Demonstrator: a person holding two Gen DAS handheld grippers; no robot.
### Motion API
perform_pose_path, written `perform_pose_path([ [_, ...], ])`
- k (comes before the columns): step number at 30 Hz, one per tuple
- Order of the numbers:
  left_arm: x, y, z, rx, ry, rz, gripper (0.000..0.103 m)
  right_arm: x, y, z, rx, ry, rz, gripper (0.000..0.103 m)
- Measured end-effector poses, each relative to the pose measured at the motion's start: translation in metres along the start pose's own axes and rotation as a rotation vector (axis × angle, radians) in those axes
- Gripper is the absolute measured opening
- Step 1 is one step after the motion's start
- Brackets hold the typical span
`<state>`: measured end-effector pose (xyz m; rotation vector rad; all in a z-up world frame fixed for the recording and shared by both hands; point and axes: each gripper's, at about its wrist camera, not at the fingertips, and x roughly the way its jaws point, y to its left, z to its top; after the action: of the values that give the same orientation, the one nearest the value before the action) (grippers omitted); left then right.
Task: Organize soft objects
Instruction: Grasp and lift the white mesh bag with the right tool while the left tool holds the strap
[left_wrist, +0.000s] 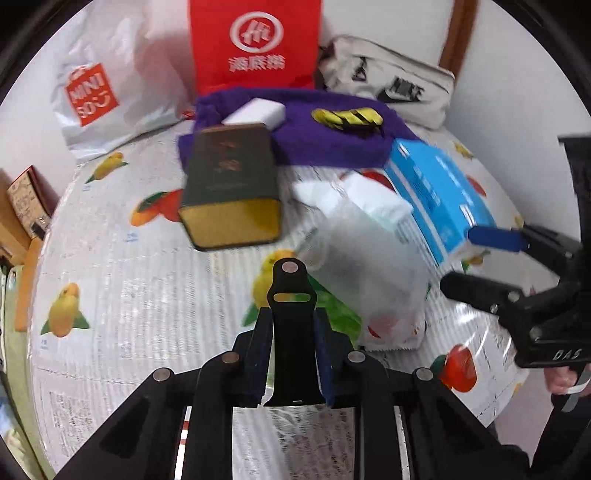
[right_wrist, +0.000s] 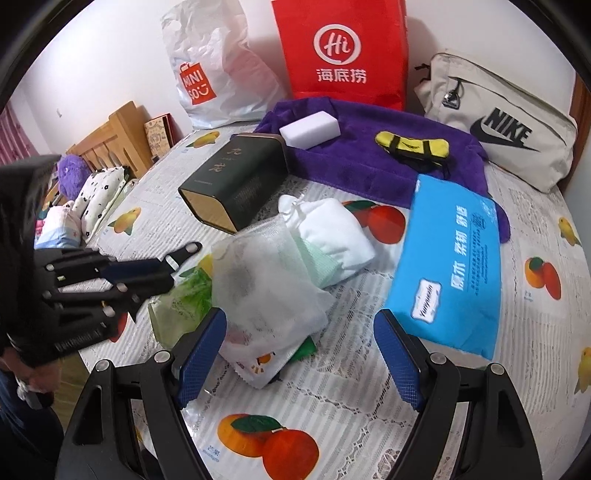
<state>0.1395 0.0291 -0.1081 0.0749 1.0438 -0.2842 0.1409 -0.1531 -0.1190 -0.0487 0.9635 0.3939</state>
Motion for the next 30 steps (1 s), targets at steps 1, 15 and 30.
perform_pose_path([
  [1, -0.002, 0.004, 0.002, -0.01, -0.004, 0.001, 0.021, 0.001, 0.002, 0.001, -0.005, 0.001, 0.005, 0.081],
  [15, 0.003, 0.051, 0.009, -0.116, -0.021, -0.011, 0.021, 0.057, 0.035, 0.02, -0.075, 0.084, 0.031, 0.081],
  [30, 0.011, 0.062, 0.006, -0.144, -0.015, -0.058, 0.021, 0.057, 0.03, 0.022, -0.11, 0.061, -0.021, 0.016],
])
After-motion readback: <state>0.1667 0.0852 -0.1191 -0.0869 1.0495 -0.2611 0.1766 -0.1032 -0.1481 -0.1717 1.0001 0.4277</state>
